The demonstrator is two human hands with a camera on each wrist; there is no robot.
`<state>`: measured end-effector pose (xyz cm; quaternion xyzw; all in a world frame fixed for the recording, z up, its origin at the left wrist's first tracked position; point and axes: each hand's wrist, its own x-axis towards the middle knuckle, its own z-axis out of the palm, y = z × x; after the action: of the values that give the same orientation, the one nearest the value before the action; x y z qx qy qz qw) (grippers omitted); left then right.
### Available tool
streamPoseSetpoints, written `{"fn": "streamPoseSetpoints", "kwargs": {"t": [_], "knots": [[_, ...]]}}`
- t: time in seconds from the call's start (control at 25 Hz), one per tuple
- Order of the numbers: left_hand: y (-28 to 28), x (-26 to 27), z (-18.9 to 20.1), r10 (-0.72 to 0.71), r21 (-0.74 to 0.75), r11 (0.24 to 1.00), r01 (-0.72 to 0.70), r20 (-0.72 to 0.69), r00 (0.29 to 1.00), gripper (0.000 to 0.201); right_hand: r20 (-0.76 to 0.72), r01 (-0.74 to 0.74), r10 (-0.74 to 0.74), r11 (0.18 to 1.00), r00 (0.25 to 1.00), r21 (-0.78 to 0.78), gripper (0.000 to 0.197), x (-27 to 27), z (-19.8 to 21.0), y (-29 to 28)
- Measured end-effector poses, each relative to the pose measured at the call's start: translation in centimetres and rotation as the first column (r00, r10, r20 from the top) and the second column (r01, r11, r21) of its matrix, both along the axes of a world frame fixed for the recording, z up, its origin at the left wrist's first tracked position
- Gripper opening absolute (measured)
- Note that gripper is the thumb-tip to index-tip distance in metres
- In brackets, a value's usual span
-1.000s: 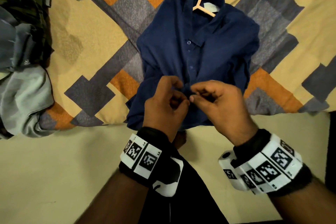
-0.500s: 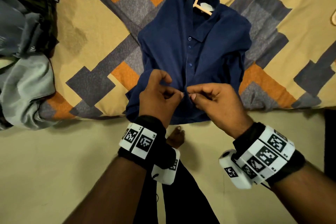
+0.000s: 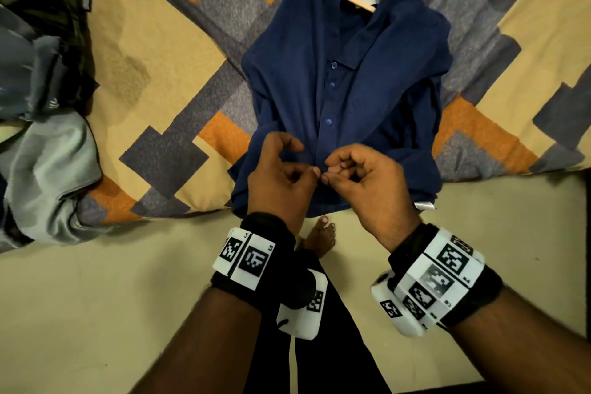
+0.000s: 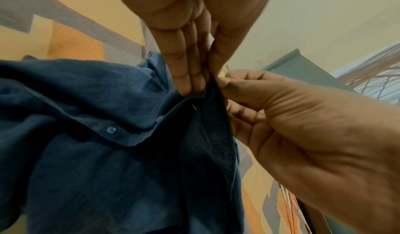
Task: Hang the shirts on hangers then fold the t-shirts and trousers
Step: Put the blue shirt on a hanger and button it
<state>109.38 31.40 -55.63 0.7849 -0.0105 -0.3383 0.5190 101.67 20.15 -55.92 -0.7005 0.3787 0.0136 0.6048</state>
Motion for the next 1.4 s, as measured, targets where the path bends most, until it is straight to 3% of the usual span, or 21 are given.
{"fn": "streamPoseSetpoints", "kwargs": {"t": [0.2, 0.32, 0.44, 0.56, 0.68, 0.76, 0.84, 0.96, 1.04, 1.08, 1.16, 1.24, 1.32, 1.4], "knots": [[-0.1, 0.8, -0.3, -0.036, -0.070, 0.997, 0.039, 0.049, 0.998, 0.045, -0.015, 0.136, -0.137, 0.951, 0.990, 0.279, 0.024, 1.1, 0.4, -1.1], [-0.2, 1.3, -1.1, -0.063, -0.027, 0.998, 0.065, 0.079, 0.995, 0.038, 0.018, 0.119, -0.128, 0.956, 0.992, 0.267, 0.024, 1.8, 0.8, -1.5], [-0.3, 0.5, -1.3, -0.082, -0.085, 0.994, 0.076, -0.079, 0.993, 0.017, 0.036, 0.057, -0.066, 0.974, 0.997, 0.218, 0.022, 2.3, 1.3, -2.0], [-0.2, -0.7, -2.4, -0.213, -0.044, 0.977, 0.208, -0.165, 0.963, 0.022, 0.043, -0.003, -0.004, 0.985, 0.999, 0.170, 0.022, 2.4, 1.5, -2.5], [-0.4, -1.0, -3.7, -0.308, 0.109, 0.946, 0.307, -0.007, 0.951, 0.010, 0.079, -0.047, 0.033, 0.982, 0.996, 0.183, 0.022, 2.1, 1.5, -2.6], [-0.6, -0.9, -4.4, -0.249, 0.123, 0.964, 0.235, 0.112, 0.962, 0.024, 0.098, -0.038, 0.019, 0.978, 0.995, 0.204, 0.021, 1.6, 1.4, -2.6], [-1.0, -0.8, -4.7, -0.191, 0.162, 0.971, 0.174, 0.094, 0.977, 0.031, 0.097, -0.021, 0.000, 0.976, 0.995, 0.217, 0.019, 1.1, 1.0, -2.3], [-1.2, -0.7, -4.8, -0.170, 0.190, 0.969, 0.157, 0.050, 0.984, 0.023, 0.114, -0.002, -0.023, 0.975, 0.993, 0.221, 0.022, 0.5, 0.7, -1.7], [-0.6, 0.3, -4.3, -0.124, 0.188, 0.975, 0.117, 0.024, 0.992, 0.030, 0.086, -0.068, 0.055, 0.986, 0.995, 0.155, 0.023, -0.3, 0.3, -2.3], [0.0, 1.2, -4.1, -0.114, 0.202, 0.974, 0.103, 0.043, 0.993, 0.032, 0.019, -0.173, 0.172, 0.982, 0.985, 0.074, 0.024, -1.0, -0.2, -2.9], [1.9, 3.3, -3.3, -0.191, 0.259, 0.955, 0.146, 0.157, 0.969, 0.028, -0.269, -0.481, 0.442, 0.871, 0.856, -0.098, 0.025, -2.4, -1.0, -4.3], [3.6, 5.2, -2.9, -0.354, 0.352, 0.902, 0.251, 0.270, 0.895, 0.019, -0.472, -0.637, 0.513, 0.757, 0.717, -0.146, 0.017, -3.5, -1.0, -5.4], [4.6, 6.9, -3.7, -0.480, 0.481, 0.812, 0.329, 0.230, 0.847, 0.014, -0.446, -0.612, 0.482, 0.763, 0.754, -0.209, 0.010, -3.9, -0.4, -5.8], [4.3, 8.4, -4.5, -0.491, 0.586, 0.727, 0.357, 0.080, 0.868, 0.010, -0.327, -0.528, 0.428, 0.779, 0.842, -0.339, 0.003, -3.3, 0.3, -5.1]]}}
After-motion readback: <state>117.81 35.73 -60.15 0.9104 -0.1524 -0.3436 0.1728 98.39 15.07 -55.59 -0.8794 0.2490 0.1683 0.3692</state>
